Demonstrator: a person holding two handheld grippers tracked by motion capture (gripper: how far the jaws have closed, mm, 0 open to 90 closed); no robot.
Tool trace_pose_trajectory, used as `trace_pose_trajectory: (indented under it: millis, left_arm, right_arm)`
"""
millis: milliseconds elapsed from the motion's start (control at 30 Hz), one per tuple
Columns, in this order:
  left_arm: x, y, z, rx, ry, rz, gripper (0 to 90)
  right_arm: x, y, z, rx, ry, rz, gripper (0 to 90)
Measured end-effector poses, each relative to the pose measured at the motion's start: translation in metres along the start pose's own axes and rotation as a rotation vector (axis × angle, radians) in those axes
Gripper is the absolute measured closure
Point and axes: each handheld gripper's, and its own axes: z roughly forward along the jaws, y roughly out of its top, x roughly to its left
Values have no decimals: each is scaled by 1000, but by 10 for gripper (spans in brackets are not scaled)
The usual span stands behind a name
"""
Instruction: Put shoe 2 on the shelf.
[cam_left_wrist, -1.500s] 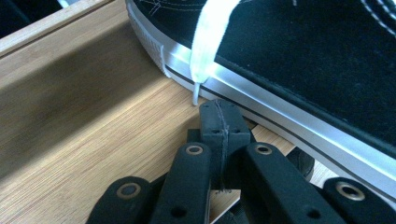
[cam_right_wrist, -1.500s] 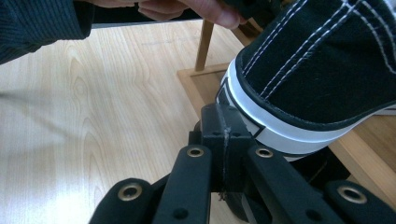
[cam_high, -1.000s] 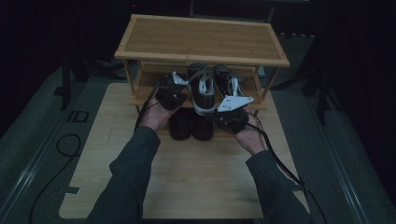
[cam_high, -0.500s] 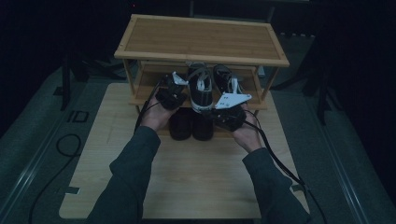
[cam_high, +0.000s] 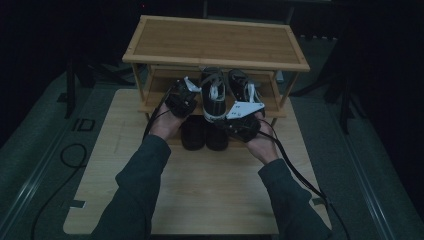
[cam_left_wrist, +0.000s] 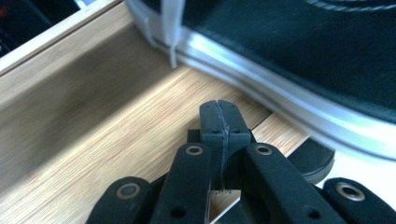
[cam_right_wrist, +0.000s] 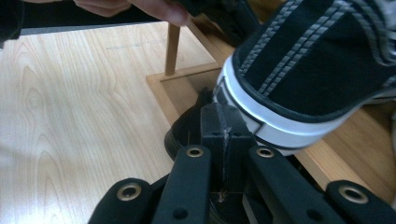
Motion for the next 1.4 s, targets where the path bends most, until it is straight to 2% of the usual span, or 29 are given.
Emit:
trace_pose_trajectory:
  millis: [33, 100, 233, 533, 633, 667, 700, 800, 867, 1067, 1133, 1167, 1267, 1400]
  left_arm:
    - [2, -2, 0, -1, 4, -8, 900]
    - [6, -5, 0, -21, -21, -34, 900]
    - [5, -4, 0, -10, -12, -26, 900]
    - [5, -5, 0, -20, -21, -45, 900]
    - [5, -5, 0, -25, -23, -50, 900]
    - [7, -6, -1, -12, -21, -31, 900]
    - [6, -6, 0, -24, -22, -46, 900]
    - [6, -6, 0, -25, -23, -47, 900]
    - [6, -6, 0, -25, -20, -46, 900]
    - [6, -6, 0, -25, -22, -46, 900]
    - [5, -6, 0, -28, -19, -47, 900]
    - [5, -6, 0, -28, -20, -47, 900]
    - [7, -6, 0, -28, -26, -46, 900]
    - [7, -6, 0, -27, -27, -45, 900]
  right_arm:
    - [0, -1, -2, -4, -4, 5, 896]
    - [-2, -3, -4, -7, -6, 16, 900]
    - [-1, -2, -2, -9, -6, 6, 900]
    - [0, -1, 5, -41, -11, 9, 900]
    - [-1, 1, 8, -35, -47, 11, 900]
    - [-2, 2, 9, -43, -32, 22, 900]
    - [-2, 3, 10, -43, -34, 18, 900]
    - [2, 7, 14, -33, -46, -5, 900]
    - [1, 8, 17, -30, -66, -5, 900]
    - [1, 10, 19, -19, -75, -13, 900]
    - [-1, 12, 19, -5, -106, -15, 900]
    - [-2, 11, 20, -3, -106, -2, 900]
    - [-1, 12, 21, 10, -105, -15, 900]
    - [-1, 13, 25, 8, -105, -8, 900]
